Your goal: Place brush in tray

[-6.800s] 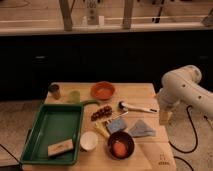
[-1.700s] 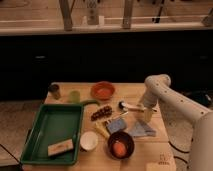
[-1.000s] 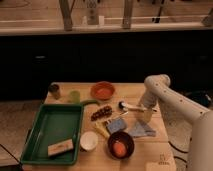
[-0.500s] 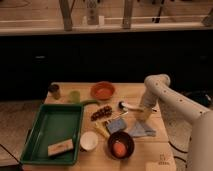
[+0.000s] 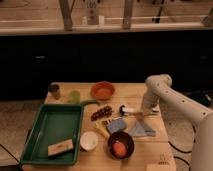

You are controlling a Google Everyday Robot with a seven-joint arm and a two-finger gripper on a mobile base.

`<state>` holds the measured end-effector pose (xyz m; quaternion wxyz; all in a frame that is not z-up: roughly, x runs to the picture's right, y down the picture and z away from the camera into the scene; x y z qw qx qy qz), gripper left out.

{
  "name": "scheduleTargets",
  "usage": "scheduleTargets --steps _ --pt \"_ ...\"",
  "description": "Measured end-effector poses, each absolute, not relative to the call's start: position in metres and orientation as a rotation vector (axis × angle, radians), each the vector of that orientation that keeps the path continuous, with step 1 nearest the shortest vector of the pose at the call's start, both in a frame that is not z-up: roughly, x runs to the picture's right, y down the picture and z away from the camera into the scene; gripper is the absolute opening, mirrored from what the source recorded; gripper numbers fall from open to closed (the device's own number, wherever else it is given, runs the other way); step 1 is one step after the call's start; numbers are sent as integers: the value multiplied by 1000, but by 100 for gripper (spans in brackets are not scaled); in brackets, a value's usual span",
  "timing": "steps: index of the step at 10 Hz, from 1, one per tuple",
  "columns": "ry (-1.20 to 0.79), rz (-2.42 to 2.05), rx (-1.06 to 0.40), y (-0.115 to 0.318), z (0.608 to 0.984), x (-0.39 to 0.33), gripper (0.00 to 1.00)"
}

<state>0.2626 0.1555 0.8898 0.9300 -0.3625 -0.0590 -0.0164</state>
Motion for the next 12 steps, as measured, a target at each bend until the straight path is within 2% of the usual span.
scheduleTargets --steps 2,12 --pt "-118 -51 -712 143 876 260 1" --pt "-106 -107 -617 100 821 225 1"
